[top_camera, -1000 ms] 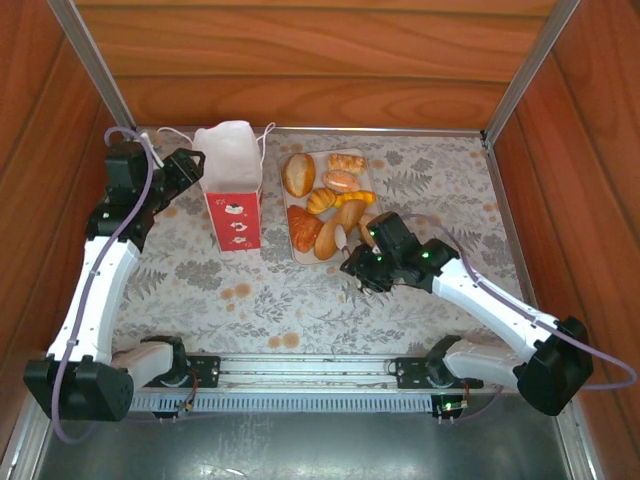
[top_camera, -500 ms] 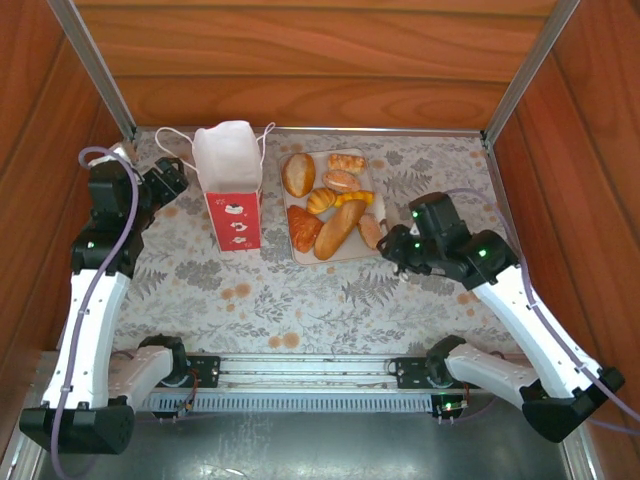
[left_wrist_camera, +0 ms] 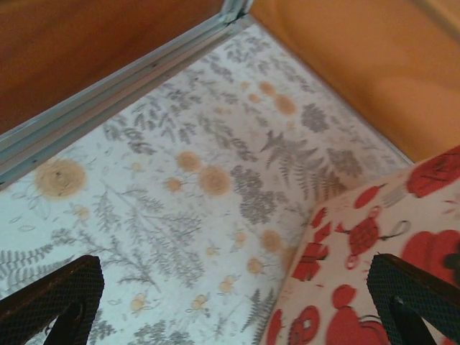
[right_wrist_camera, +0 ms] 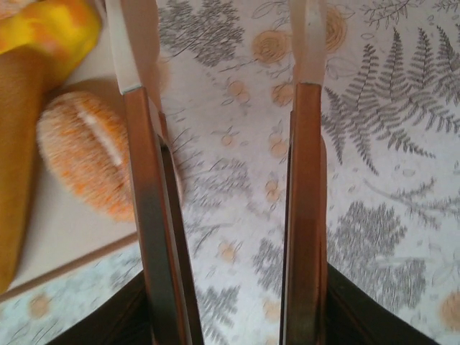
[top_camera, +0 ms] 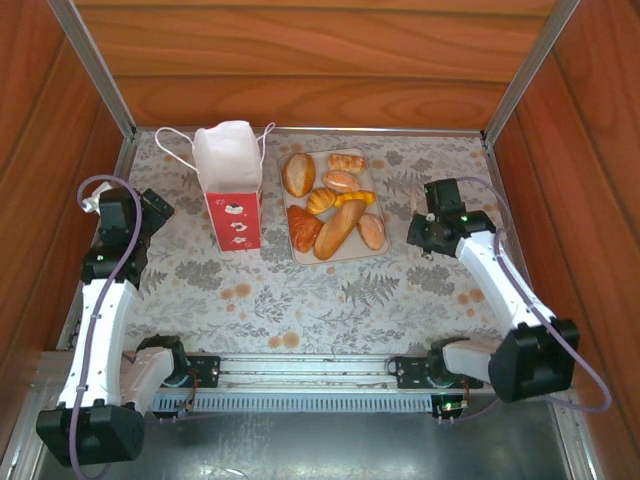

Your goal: Take the fake bread out of the paper bag

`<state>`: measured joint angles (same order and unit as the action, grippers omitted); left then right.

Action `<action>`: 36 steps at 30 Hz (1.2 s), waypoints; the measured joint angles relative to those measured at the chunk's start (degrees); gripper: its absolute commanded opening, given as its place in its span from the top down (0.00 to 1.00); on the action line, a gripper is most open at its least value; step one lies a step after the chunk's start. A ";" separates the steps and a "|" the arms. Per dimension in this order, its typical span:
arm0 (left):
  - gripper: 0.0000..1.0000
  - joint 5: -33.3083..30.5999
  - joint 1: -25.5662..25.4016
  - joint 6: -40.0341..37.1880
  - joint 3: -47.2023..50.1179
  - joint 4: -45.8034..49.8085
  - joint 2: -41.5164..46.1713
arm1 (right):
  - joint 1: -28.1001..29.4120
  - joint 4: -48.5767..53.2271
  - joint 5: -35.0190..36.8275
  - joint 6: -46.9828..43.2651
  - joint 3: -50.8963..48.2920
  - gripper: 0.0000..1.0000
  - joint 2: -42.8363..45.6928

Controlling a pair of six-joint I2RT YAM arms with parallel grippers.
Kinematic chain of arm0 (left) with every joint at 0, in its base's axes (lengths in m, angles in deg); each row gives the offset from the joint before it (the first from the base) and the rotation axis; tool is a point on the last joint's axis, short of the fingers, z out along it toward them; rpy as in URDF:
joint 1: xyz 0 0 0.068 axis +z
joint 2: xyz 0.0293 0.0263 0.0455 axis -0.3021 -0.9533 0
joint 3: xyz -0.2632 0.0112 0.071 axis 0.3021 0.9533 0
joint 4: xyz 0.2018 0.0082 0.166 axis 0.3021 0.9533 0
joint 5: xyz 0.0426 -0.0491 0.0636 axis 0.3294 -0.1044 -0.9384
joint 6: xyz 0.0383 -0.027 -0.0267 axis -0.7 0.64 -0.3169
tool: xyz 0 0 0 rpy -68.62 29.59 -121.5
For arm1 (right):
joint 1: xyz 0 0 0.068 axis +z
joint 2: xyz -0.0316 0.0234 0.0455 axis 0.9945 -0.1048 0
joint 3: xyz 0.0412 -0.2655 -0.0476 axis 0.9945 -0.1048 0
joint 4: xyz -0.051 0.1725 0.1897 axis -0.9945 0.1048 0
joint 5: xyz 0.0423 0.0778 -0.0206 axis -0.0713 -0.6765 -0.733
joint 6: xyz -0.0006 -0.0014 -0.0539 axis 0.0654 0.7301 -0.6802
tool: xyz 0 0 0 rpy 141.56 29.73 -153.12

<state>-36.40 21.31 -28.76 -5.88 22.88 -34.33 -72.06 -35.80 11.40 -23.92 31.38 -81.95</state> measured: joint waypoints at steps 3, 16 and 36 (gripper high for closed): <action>0.00 -0.83 0.04 0.00 3.43 -1.88 -0.02 | -4.35 -6.19 -2.40 -3.15 -1.36 0.49 -4.46; 0.00 -0.15 0.04 -3.78 17.94 -20.85 1.90 | -11.61 -16.79 -10.01 -9.44 4.15 0.48 -27.93; 0.00 -0.79 0.28 -6.88 17.70 -24.35 -0.04 | -10.27 -12.96 -13.62 -17.29 18.23 0.00 -40.61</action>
<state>-37.18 21.60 -35.64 11.82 -1.47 -34.38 -82.34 -48.76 -2.22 -41.21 49.61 -122.56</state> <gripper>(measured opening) 0.999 0.952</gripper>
